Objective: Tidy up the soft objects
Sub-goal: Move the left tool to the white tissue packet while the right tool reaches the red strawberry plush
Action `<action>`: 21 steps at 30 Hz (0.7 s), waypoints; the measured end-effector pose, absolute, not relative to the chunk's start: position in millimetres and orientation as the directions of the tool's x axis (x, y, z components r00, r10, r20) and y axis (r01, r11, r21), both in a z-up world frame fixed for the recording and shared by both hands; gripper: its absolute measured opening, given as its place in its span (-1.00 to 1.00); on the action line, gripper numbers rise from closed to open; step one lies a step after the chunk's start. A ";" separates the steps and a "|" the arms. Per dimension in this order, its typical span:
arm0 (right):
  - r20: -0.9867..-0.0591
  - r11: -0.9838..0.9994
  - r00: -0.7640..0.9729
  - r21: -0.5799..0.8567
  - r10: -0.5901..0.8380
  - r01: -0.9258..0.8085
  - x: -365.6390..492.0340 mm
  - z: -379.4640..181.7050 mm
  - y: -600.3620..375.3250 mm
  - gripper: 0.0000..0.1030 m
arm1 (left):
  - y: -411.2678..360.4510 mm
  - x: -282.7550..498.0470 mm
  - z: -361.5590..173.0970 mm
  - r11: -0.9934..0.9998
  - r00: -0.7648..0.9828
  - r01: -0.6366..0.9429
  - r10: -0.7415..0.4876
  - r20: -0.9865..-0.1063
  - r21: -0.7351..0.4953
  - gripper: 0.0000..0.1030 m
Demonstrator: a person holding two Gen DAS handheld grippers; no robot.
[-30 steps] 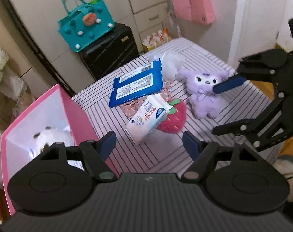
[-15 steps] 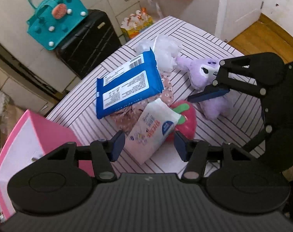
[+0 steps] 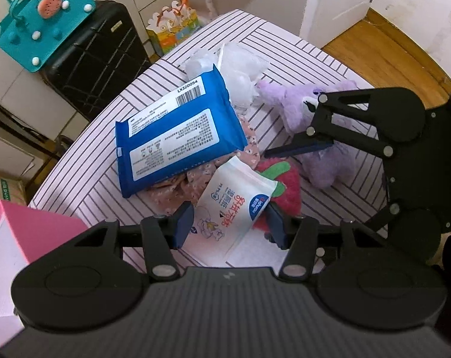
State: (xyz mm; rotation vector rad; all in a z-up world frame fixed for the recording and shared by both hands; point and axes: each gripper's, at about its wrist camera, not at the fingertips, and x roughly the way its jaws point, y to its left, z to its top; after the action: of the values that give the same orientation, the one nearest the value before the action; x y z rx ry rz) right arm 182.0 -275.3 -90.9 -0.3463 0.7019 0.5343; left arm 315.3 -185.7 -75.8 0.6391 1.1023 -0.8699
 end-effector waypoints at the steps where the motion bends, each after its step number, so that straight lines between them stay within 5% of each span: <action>1: -0.685 0.813 0.641 -0.121 0.346 -0.569 181.7 -91.3 -275.5 0.33 | -185.8 317.2 -75.9 0.520 0.187 0.854 -0.281 -0.942 0.014 0.03; 3: -0.683 0.817 0.641 -0.111 0.351 -0.566 182.0 -91.8 -276.3 0.10 | -184.3 321.8 -76.1 0.521 0.166 0.853 -0.295 -0.941 -0.013 0.05; 5: -0.684 0.823 0.643 -0.110 0.345 -0.558 180.1 -91.1 -276.7 0.07 | -182.4 326.8 -77.7 0.531 0.146 0.846 -0.310 -0.939 -0.044 0.07; 21: -0.692 0.833 0.636 -0.091 0.341 -0.545 166.2 -88.1 -283.9 0.02 | -181.9 326.5 -82.0 0.571 0.078 0.808 -0.347 -0.934 -0.145 0.18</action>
State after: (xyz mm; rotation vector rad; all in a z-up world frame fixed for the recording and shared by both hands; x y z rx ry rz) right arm 166.2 -283.9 -88.1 -0.3056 0.7201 0.5149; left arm 326.5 -181.9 -82.0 0.4747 1.2023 -0.9155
